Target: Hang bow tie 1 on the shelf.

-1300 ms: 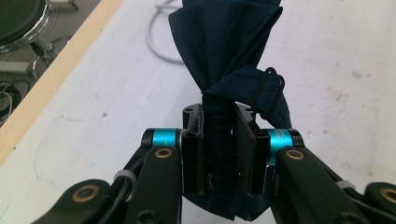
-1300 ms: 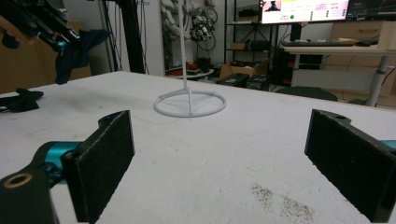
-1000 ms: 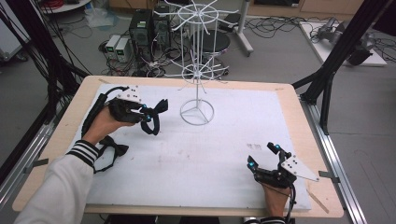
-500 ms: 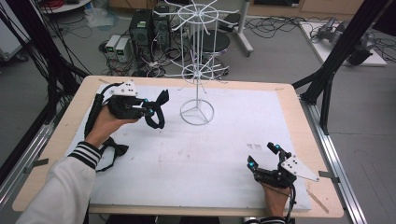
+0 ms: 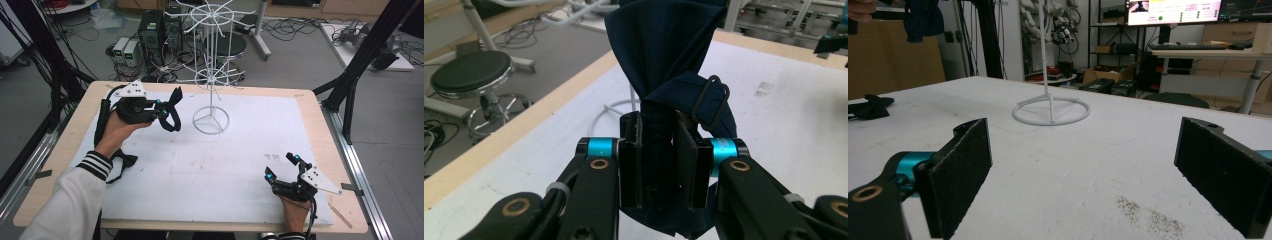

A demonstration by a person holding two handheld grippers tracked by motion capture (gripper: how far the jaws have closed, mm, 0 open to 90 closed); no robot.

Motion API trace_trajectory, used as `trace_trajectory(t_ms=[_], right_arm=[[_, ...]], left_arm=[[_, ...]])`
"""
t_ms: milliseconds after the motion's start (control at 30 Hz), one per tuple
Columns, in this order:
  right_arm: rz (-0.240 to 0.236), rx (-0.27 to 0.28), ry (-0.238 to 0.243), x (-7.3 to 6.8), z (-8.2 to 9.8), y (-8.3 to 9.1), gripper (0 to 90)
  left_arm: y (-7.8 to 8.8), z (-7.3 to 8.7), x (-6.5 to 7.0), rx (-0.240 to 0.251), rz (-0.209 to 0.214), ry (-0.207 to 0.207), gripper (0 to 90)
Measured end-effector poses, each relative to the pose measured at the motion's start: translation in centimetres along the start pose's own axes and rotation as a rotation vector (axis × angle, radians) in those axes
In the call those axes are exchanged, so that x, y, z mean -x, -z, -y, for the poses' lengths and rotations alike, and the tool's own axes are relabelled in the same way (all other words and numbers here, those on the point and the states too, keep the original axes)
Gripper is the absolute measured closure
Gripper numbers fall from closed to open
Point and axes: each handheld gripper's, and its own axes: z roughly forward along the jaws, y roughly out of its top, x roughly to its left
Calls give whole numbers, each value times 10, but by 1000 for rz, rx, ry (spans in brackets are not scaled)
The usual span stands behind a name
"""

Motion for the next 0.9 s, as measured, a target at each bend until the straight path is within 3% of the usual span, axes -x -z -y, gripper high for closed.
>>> trace_trajectory(t_ms=[400,600,900], right_arm=[[1,1,1,0,0,0,75],[0,0,-1,0,0,0,75],[0,3,0,0,0,0,75]], left_arm=[[3,-13,-4,45,-22,32,740],[0,-23,0,60,-31,57,740],[-9,-36,9,61,-51,52,740]])
